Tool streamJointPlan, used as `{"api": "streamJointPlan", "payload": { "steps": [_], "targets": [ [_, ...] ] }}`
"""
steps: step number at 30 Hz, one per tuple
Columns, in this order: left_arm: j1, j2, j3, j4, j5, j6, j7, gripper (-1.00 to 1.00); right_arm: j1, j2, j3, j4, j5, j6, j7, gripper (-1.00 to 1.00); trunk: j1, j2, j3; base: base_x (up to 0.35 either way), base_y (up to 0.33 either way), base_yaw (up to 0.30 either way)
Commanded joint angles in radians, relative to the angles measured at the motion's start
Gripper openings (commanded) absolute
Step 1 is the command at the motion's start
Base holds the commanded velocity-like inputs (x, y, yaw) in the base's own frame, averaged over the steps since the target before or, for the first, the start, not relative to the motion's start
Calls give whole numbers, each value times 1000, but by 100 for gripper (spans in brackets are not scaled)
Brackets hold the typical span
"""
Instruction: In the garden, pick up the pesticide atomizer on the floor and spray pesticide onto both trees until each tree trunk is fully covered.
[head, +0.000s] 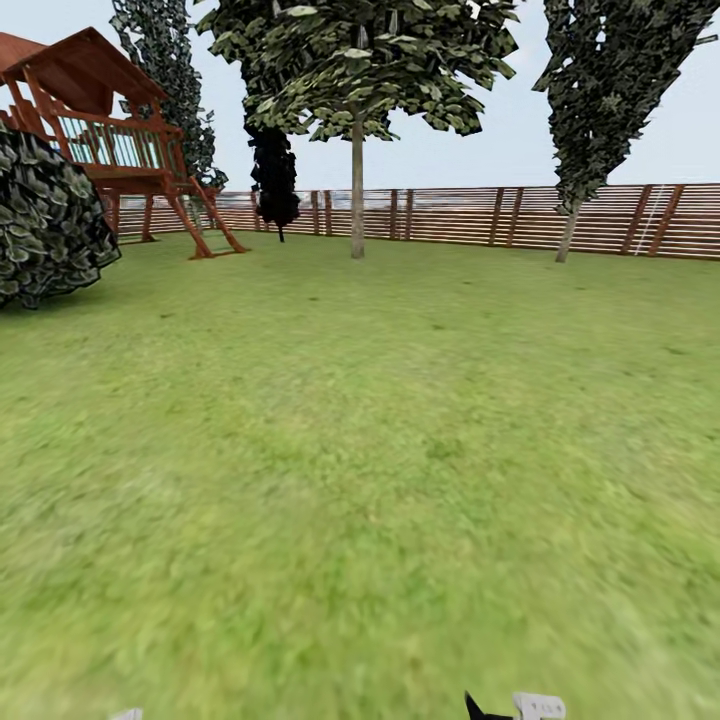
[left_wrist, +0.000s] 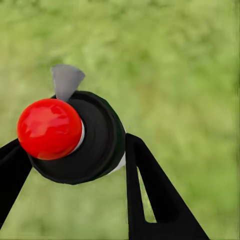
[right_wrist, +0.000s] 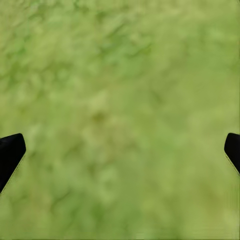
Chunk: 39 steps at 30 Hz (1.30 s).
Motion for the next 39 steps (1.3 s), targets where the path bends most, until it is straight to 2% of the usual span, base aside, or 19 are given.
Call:
{"api": "streamJointPlan", "payload": {
  "steps": [1,39],
  "targets": [
    [-1,0,8,1,-1,-2,-5,-100,-1,0,-9,-1,4,-2,7,100,0,0,-1,339,0,0],
    [-1,0,8,1,-1,-2,-5,-100,1,0,-9,-1,4,-2,7,100,0,0,-1,339,0,0]
  ]
}}
